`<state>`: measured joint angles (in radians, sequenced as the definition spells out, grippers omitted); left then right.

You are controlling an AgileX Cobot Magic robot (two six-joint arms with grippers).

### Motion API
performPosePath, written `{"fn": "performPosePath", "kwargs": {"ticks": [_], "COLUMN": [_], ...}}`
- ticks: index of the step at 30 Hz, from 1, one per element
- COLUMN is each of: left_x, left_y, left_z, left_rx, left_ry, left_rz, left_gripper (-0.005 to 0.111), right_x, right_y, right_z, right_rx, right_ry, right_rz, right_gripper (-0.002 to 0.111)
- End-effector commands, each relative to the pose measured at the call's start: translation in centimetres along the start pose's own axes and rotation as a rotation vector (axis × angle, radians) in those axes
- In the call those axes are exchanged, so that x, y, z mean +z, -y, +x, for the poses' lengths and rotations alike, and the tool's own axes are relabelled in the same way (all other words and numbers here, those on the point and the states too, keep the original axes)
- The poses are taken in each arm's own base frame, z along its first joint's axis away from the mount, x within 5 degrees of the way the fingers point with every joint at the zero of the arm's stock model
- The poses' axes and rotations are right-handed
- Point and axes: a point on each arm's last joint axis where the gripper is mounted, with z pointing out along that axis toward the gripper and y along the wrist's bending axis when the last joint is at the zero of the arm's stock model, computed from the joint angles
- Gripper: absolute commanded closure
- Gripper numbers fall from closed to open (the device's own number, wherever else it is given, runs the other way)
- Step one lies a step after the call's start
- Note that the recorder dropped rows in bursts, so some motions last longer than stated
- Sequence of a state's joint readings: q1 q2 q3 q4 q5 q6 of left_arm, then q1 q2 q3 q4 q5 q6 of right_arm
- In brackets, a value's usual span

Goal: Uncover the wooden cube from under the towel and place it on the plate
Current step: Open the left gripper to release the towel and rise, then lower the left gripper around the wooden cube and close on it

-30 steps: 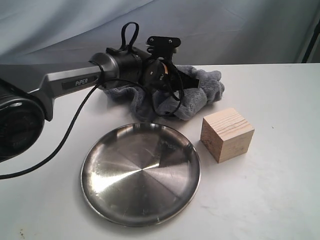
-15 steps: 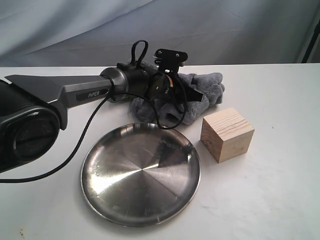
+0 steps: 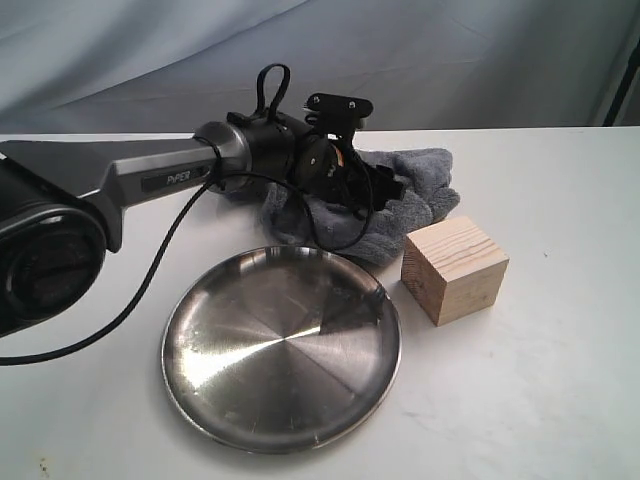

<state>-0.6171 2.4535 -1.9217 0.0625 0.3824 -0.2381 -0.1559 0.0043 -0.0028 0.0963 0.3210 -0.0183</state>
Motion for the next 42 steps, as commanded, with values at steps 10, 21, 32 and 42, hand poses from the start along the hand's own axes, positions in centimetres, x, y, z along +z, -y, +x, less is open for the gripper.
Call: {"fn": "performPosePath", "kwargs": {"ticks": [10, 21, 32, 42], "left_x": [-4.9, -9.0, -11.4, -12.7], "left_y": [0.6, 1.1, 6.7, 13.1], "left_z": [-3.1, -4.5, -3.0, 0.8], "left_rx": [0.072, 0.192, 0.529, 0.823], "left_ry": [0.008, -0.044, -0.149, -0.300], "left_rz": [-0.005, -0.008, 0.066, 0.167], "left_gripper": [0.030, 0.049, 0.106, 0.106], "right_x": [0.0, 0.0, 0.0, 0.0], "right_y": [0.0, 0.0, 0.0, 0.0], "right_z": [0.1, 0.1, 0.1, 0.1], "right_rx": [0.002, 0.002, 0.002, 0.002], "right_ry": [0.004, 0.004, 0.004, 0.004], "right_rz": [0.003, 0.003, 0.003, 0.003], "right_gripper": [0.108, 0.108, 0.108, 0.108]}}
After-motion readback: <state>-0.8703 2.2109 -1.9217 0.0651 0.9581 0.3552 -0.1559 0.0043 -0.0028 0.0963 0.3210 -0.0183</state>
